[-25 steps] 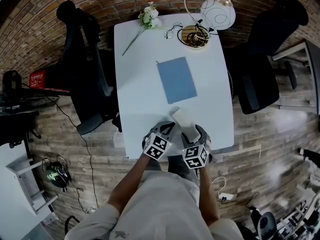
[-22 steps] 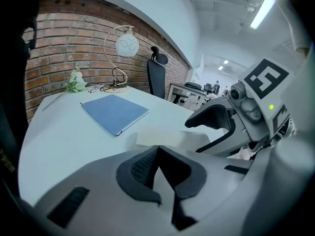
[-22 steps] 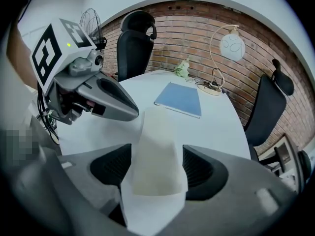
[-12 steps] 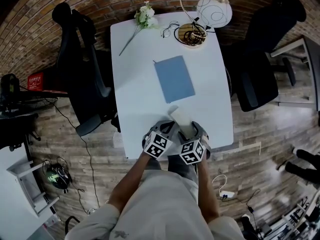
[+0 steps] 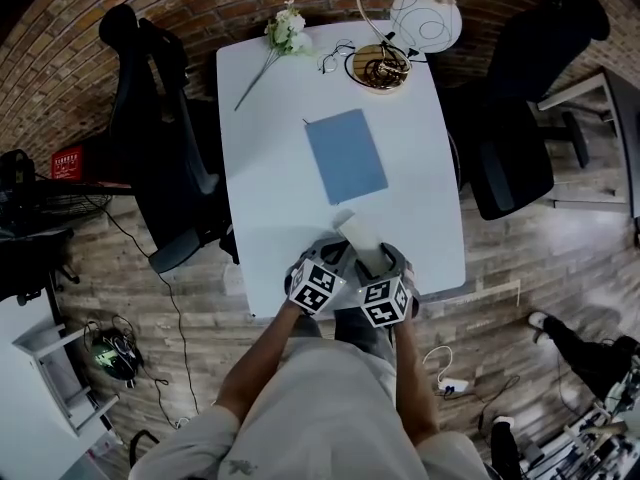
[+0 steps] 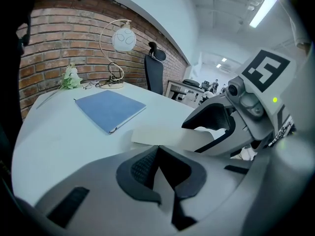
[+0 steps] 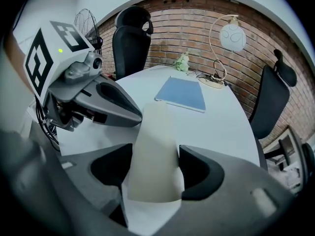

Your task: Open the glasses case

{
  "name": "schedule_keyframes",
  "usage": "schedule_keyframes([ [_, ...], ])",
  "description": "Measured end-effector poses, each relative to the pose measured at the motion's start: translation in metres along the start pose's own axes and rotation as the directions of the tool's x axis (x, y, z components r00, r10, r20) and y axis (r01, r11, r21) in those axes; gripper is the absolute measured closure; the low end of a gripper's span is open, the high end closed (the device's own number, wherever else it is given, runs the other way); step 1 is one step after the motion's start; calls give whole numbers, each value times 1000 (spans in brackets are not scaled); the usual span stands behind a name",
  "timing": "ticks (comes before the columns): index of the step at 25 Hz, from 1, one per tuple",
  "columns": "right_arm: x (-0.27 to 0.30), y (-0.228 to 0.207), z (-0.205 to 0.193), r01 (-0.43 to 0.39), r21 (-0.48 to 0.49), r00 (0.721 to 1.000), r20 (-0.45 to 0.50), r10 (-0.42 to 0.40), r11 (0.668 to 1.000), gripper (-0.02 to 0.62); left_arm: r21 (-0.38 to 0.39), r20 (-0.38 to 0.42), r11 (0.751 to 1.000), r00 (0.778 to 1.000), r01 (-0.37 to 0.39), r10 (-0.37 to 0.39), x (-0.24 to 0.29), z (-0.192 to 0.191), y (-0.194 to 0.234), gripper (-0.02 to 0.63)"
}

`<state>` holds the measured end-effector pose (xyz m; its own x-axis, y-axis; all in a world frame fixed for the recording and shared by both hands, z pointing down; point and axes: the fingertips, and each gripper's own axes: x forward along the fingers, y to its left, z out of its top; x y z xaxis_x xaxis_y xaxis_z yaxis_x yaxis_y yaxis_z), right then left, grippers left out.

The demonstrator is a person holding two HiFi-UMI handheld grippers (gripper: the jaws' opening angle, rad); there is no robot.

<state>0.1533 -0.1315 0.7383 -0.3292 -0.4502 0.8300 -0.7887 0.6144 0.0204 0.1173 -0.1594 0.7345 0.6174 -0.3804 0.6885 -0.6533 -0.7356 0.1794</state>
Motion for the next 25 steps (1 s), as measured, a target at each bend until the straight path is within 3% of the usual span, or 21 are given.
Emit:
schedule_keyframes([
  [15,-9,0,4,-100,174,995,46,94,980,296,19,-17,1000,1000,4,-3,2,-2,-2,603],
  [25,-10,-4,4,-93,180,994,77,80,979,296,21,-15,1000,1000,-2,3,3,-2,-2,603],
])
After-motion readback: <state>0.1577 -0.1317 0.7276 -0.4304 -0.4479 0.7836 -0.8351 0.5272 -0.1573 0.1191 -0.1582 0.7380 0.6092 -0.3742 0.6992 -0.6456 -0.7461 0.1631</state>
